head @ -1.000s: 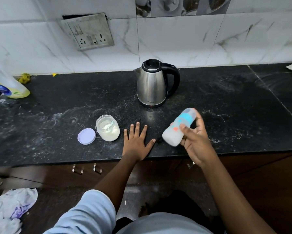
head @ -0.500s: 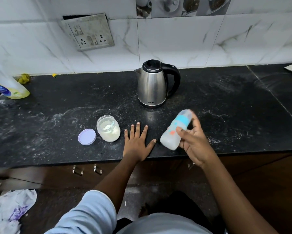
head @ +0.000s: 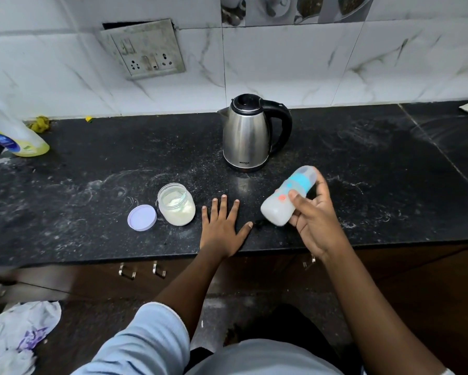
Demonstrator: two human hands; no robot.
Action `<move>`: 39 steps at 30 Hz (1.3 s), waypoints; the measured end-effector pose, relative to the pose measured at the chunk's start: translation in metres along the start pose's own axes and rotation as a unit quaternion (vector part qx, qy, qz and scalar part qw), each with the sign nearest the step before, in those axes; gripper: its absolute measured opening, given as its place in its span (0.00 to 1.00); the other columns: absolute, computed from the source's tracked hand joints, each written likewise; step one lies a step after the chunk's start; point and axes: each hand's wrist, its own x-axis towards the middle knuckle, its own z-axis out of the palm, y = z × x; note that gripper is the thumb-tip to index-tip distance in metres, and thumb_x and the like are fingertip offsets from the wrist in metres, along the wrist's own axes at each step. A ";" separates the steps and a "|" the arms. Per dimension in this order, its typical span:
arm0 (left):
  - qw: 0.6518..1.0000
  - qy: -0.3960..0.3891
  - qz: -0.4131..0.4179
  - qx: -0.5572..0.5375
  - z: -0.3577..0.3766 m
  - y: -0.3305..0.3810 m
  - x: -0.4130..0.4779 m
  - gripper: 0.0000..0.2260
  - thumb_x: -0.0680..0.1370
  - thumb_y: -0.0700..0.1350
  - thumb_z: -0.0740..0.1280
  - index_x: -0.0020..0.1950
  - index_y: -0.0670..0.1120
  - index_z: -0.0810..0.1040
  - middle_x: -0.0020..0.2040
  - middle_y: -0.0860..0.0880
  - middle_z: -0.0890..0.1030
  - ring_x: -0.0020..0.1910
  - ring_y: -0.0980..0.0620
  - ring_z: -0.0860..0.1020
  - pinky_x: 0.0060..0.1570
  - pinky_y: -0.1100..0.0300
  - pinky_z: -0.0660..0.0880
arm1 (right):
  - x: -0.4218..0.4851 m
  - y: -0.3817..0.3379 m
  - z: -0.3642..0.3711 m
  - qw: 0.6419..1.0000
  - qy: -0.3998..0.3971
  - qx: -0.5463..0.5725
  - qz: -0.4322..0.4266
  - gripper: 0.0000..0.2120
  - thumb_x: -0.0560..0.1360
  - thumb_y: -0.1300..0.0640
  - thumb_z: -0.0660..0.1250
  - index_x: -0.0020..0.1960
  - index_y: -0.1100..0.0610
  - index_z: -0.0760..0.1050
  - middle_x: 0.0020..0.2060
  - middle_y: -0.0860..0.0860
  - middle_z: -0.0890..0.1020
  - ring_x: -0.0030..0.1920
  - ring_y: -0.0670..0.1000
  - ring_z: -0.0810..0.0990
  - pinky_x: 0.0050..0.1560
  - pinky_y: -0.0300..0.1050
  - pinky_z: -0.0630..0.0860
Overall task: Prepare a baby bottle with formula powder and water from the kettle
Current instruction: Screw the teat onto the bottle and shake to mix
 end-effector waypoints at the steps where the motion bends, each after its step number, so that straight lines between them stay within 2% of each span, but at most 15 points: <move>1: 1.000 0.000 -0.001 -0.002 0.001 0.000 0.000 0.38 0.83 0.73 0.46 0.88 0.56 0.46 0.89 0.45 0.43 0.87 0.42 0.39 0.83 0.37 0.35 | 0.002 0.001 0.000 1.000 0.015 0.013 -0.004 0.40 0.74 0.60 0.74 0.80 0.41 0.62 0.66 0.57 0.82 0.66 0.58 0.83 0.57 0.59 0.83; 4: 1.000 -0.001 0.003 0.007 0.000 -0.001 -0.001 0.39 0.81 0.73 0.43 0.88 0.56 0.46 0.89 0.44 0.43 0.87 0.41 0.39 0.83 0.36 0.36 | 0.001 0.003 -0.001 0.999 -0.030 -0.034 0.023 0.41 0.74 0.61 0.76 0.79 0.38 0.61 0.60 0.54 0.86 0.62 0.57 0.84 0.55 0.58 0.84; 7: 1.000 -0.009 0.008 0.014 -0.002 -0.001 0.000 0.42 0.77 0.74 0.39 0.88 0.55 0.45 0.89 0.44 0.43 0.87 0.41 0.39 0.83 0.36 0.36 | -0.003 0.006 -0.001 0.989 -0.101 -0.092 0.056 0.43 0.72 0.61 0.78 0.77 0.34 0.63 0.61 0.61 0.85 0.62 0.62 0.84 0.58 0.60 0.83; 10: 1.000 -0.004 0.004 0.005 -0.001 -0.001 -0.001 0.39 0.81 0.73 0.44 0.88 0.55 0.46 0.89 0.44 0.43 0.87 0.41 0.39 0.83 0.36 0.36 | -0.001 0.007 0.003 0.999 -0.025 -0.016 0.020 0.41 0.73 0.62 0.75 0.79 0.40 0.63 0.63 0.58 0.84 0.67 0.63 0.81 0.58 0.62 0.83; 13: 1.000 -0.001 0.002 -0.004 0.001 -0.002 -0.001 0.38 0.83 0.73 0.46 0.88 0.56 0.46 0.89 0.45 0.43 0.87 0.42 0.39 0.83 0.37 0.35 | 0.002 0.006 0.002 0.999 0.028 0.022 -0.003 0.40 0.74 0.61 0.74 0.80 0.42 0.62 0.62 0.54 0.85 0.66 0.58 0.83 0.56 0.58 0.84; 18: 1.000 -0.005 0.005 0.010 -0.001 -0.001 0.001 0.40 0.80 0.74 0.42 0.88 0.56 0.45 0.89 0.44 0.43 0.87 0.41 0.39 0.83 0.36 0.36 | -0.003 0.007 0.002 0.997 -0.055 -0.052 0.028 0.44 0.73 0.62 0.76 0.80 0.39 0.60 0.61 0.58 0.85 0.62 0.59 0.84 0.55 0.58 0.84; 22: 1.000 -0.002 0.001 -0.001 0.001 -0.001 0.000 0.38 0.82 0.73 0.46 0.88 0.56 0.46 0.89 0.45 0.43 0.87 0.42 0.39 0.83 0.36 0.36 | 0.002 0.004 0.006 1.000 0.018 0.005 -0.010 0.39 0.75 0.61 0.74 0.79 0.42 0.62 0.57 0.51 0.87 0.64 0.58 0.84 0.55 0.58 0.84; 24: 1.000 -0.001 0.000 -0.001 0.001 -0.001 0.000 0.38 0.82 0.73 0.45 0.88 0.56 0.46 0.89 0.45 0.43 0.87 0.42 0.39 0.83 0.36 0.36 | 0.002 0.006 0.008 0.999 0.031 0.009 -0.013 0.37 0.77 0.63 0.73 0.79 0.43 0.62 0.56 0.49 0.88 0.63 0.56 0.85 0.53 0.56 0.84; 28: 1.000 -0.007 0.011 0.027 0.000 -0.003 0.001 0.40 0.79 0.72 0.42 0.88 0.55 0.44 0.89 0.44 0.43 0.87 0.40 0.40 0.83 0.35 0.37 | -0.006 0.014 0.014 0.997 -0.048 -0.049 0.034 0.43 0.74 0.64 0.76 0.80 0.40 0.60 0.57 0.54 0.87 0.60 0.57 0.86 0.54 0.58 0.84; 30: 1.000 -0.003 0.009 0.021 0.000 -0.002 0.001 0.39 0.81 0.72 0.44 0.88 0.55 0.45 0.89 0.44 0.43 0.87 0.41 0.40 0.83 0.35 0.37 | -0.005 0.011 0.016 0.999 -0.028 -0.025 0.020 0.41 0.75 0.64 0.76 0.80 0.42 0.61 0.57 0.53 0.87 0.60 0.56 0.86 0.53 0.58 0.84; 33: 1.000 0.002 0.001 -0.001 0.002 -0.001 0.000 0.38 0.82 0.73 0.46 0.88 0.56 0.46 0.89 0.45 0.43 0.87 0.42 0.39 0.83 0.36 0.36 | 0.003 0.008 0.015 0.998 0.047 0.040 -0.014 0.34 0.79 0.66 0.71 0.79 0.46 0.63 0.56 0.51 0.87 0.63 0.57 0.84 0.54 0.59 0.84; 35: 1.000 0.005 -0.001 -0.008 0.003 -0.001 0.000 0.38 0.82 0.73 0.47 0.88 0.56 0.47 0.89 0.45 0.43 0.87 0.42 0.39 0.83 0.37 0.35 | 0.004 0.009 0.013 0.997 0.056 0.042 -0.019 0.33 0.80 0.66 0.70 0.78 0.45 0.63 0.56 0.50 0.87 0.64 0.57 0.84 0.56 0.59 0.84; 39: 1.000 -0.001 0.005 0.009 0.001 -0.001 0.001 0.40 0.79 0.73 0.42 0.88 0.55 0.46 0.89 0.44 0.43 0.87 0.41 0.39 0.83 0.36 0.36 | -0.001 0.012 0.012 0.999 -0.032 -0.028 0.024 0.41 0.74 0.62 0.74 0.80 0.41 0.61 0.57 0.54 0.87 0.60 0.57 0.85 0.53 0.58 0.84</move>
